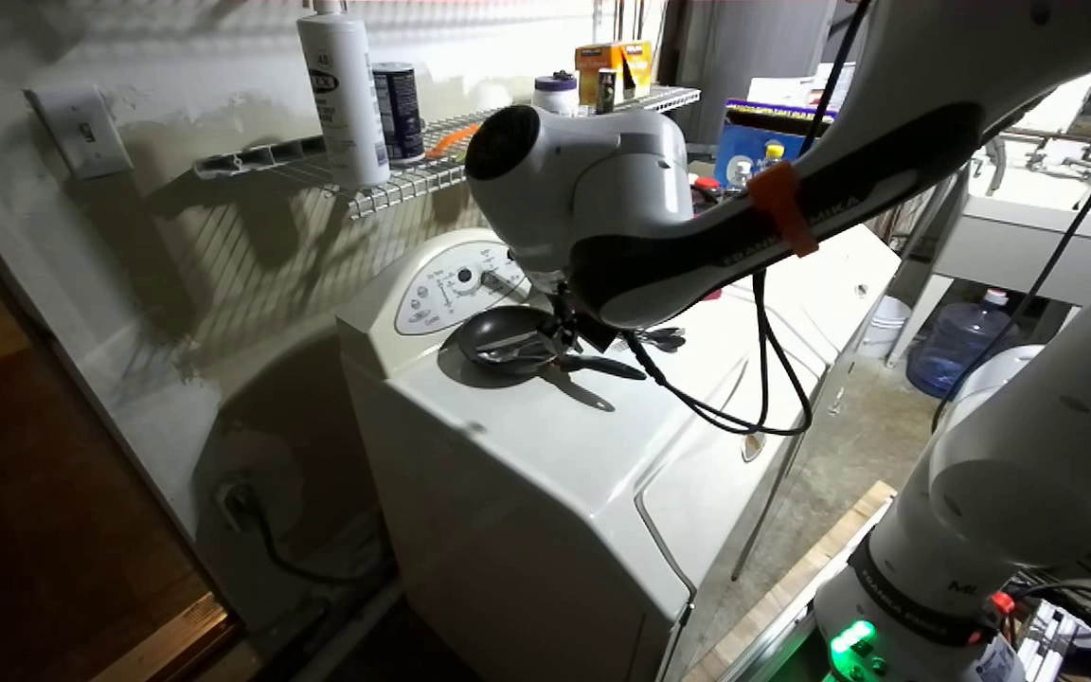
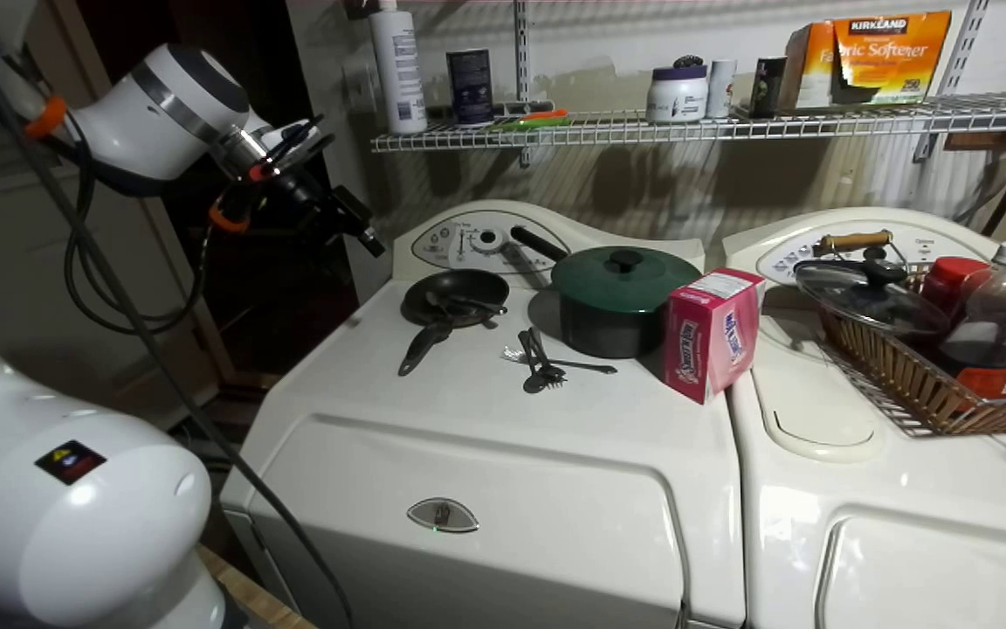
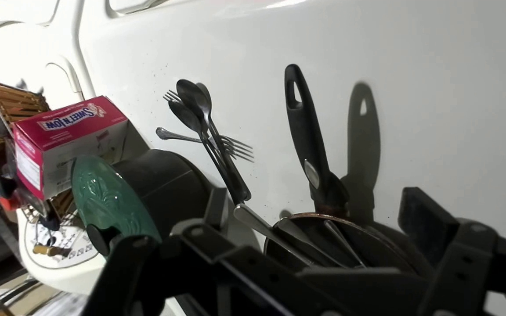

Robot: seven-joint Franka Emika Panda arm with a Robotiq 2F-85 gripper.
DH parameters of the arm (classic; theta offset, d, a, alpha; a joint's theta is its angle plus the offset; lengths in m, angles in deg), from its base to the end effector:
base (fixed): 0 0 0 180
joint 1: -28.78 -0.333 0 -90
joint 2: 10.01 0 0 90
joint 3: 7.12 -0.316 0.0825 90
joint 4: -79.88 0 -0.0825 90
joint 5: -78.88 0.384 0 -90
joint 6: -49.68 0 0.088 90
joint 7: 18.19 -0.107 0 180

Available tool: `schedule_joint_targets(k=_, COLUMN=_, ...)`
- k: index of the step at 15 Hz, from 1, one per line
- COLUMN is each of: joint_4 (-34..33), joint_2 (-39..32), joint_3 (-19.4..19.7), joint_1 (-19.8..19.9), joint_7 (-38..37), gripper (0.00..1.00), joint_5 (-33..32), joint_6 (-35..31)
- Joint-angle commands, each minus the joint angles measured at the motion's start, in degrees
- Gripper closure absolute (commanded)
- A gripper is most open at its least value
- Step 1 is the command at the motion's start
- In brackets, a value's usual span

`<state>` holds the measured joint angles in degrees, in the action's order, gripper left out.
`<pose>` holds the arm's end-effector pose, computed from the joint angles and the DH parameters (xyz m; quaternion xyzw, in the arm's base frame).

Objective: Put the pan on the first bottom shelf

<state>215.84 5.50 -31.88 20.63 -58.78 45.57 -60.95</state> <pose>0.3914 0.2119 0.4186 0.9440 0.0516 0.1030 0.3093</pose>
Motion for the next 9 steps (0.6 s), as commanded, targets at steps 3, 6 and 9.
schedule_joint_targets(k=3, joint_4=-4.2, joint_2=-5.1, joint_3=-1.1, joint_1=-1.6, joint_7=-3.0, gripper=0.00, joint_5=-4.6, joint_6=5.3)
schedule_joint_targets(k=6, joint_4=-9.0, joint_2=-13.0, joint_3=-2.9, joint_1=-2.7, joint_7=-5.0, gripper=0.00, joint_5=-10.7, joint_6=10.1)
schedule_joint_targets(k=9, joint_4=-13.3, joint_2=-21.2, joint_3=-2.6, joint_1=-6.0, joint_7=-7.3, gripper=0.00, joint_5=-17.4, joint_6=19.4)
